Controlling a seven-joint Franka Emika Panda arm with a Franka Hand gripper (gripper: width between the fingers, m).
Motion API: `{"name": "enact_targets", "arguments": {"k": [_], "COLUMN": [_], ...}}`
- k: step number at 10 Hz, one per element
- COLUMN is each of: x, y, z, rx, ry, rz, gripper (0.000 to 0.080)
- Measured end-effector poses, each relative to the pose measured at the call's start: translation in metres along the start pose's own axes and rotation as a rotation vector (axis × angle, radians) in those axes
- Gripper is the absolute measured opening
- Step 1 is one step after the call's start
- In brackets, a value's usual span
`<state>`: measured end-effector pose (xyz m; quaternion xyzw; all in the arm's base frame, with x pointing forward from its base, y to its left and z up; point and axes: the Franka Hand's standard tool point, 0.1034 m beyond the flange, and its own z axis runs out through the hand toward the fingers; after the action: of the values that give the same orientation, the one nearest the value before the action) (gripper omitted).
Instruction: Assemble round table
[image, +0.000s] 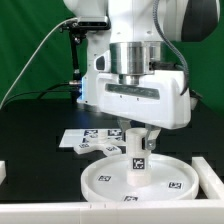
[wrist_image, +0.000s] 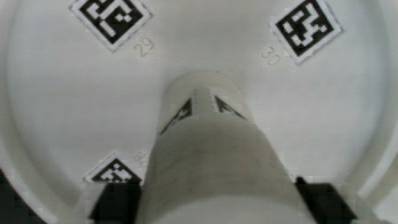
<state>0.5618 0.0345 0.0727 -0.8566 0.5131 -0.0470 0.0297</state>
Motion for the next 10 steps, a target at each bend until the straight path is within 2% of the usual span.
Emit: {"name": "enact_targets", "arguments": {"k": [4, 6, 8, 10], "x": [0.0016, 0.0028, -0.0005, -0.0010], "y": [0.0003, 0.0014, -0.0004, -0.0005], "z": [0.0019, 0.0023, 0.0020, 0.0021], "rx": [0.000, 0.021, 0.024, 0.022], "ry": [-0.006, -0.019, -0.033, -0.035], "rz": [0.344, 0.581, 0.765, 0.814], "gripper": [0.0406, 0.0409, 0.0409, 0.0409]}}
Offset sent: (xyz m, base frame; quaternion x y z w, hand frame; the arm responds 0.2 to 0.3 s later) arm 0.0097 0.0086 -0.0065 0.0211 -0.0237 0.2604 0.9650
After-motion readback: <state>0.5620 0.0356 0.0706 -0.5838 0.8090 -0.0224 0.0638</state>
